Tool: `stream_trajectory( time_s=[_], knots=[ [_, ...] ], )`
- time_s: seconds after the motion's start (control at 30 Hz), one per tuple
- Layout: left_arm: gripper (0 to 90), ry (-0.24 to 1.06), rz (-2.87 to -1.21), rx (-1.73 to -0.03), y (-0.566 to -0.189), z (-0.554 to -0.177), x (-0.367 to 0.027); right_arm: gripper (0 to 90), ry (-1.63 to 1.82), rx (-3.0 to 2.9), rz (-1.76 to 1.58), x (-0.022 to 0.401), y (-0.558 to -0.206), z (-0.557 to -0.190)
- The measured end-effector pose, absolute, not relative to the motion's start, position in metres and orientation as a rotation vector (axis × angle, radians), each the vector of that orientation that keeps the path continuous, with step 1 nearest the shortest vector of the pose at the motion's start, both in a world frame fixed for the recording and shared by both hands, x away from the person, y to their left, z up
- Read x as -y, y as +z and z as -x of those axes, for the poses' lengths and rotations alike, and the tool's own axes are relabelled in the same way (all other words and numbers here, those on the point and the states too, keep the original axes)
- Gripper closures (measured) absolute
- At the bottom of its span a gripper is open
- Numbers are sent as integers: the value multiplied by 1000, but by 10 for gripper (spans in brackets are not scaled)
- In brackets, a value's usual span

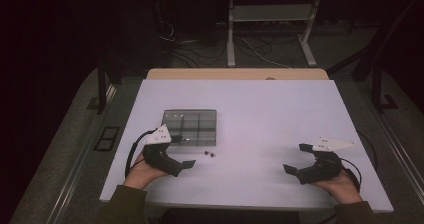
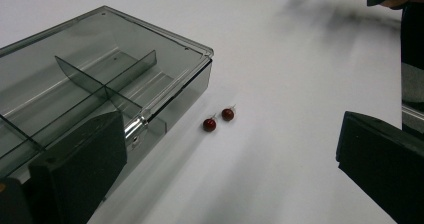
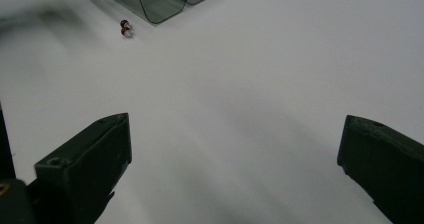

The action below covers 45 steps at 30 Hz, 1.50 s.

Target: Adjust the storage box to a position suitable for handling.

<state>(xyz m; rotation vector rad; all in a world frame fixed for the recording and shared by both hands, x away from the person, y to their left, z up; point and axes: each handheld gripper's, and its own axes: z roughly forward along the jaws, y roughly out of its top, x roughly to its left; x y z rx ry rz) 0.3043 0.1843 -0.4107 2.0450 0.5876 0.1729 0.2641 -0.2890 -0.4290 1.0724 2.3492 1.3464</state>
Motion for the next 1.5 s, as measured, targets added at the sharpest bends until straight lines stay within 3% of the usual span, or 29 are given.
stream_trajectory(
  time_s=[0.87,1.0,1.5],
  knots=[
    [12,228,-2023,-637,-391,-332,-195,4,1388,-2329,-1097,291,-429,-268],
    [45,234,-2020,-653,-389,-338,-198,4,1394,-2317,-1104,292,-429,-268],
    [321,260,-2020,-689,-384,-364,-208,4,1389,-2324,-1104,291,-430,-268]
  ],
)
